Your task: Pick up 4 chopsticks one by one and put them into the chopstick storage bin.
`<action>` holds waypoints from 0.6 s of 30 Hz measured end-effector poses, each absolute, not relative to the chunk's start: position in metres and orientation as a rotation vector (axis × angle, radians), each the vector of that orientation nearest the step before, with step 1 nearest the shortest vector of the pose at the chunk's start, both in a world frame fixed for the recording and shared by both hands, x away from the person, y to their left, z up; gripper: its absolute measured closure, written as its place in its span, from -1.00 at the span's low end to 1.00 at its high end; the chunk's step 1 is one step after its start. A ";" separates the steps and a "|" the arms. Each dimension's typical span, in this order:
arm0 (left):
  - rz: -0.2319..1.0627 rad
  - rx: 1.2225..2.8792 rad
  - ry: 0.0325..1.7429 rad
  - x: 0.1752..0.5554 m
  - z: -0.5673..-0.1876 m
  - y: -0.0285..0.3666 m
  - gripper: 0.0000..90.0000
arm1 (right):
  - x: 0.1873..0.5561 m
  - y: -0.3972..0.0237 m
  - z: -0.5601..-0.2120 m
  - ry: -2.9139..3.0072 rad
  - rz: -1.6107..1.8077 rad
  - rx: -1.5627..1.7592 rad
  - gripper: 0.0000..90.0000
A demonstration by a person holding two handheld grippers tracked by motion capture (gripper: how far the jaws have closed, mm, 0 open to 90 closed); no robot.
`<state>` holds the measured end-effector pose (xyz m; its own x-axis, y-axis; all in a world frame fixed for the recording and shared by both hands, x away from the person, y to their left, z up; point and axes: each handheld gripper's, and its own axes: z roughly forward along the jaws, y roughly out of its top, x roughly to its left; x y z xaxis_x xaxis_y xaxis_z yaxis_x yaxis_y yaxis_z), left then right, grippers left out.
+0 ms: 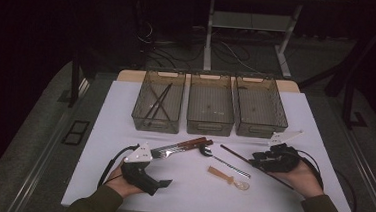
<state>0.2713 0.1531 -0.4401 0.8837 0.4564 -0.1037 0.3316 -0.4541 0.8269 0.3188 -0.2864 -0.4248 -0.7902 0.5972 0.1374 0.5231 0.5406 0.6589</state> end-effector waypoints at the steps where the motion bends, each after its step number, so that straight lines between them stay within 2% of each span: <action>1: 0.164 2.085 0.568 0.271 -0.440 0.153 -1.00 | 0.318 -0.289 -0.426 2.664 1.082 0.982 0.54; 7: 0.164 2.085 0.567 0.271 -0.440 0.153 -1.00 | 0.312 -0.299 -0.434 2.680 1.040 0.974 0.71; 18: 0.164 2.087 0.562 0.271 -0.440 0.153 -1.00 | 0.312 -0.297 -0.442 2.711 0.959 0.928 0.87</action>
<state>0.2706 0.1529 -0.4397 0.8862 0.4523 -0.1005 0.3269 -0.4568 0.8273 0.3119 -0.2973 -0.4417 -0.8050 0.5869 0.0869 0.5111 0.6115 0.6040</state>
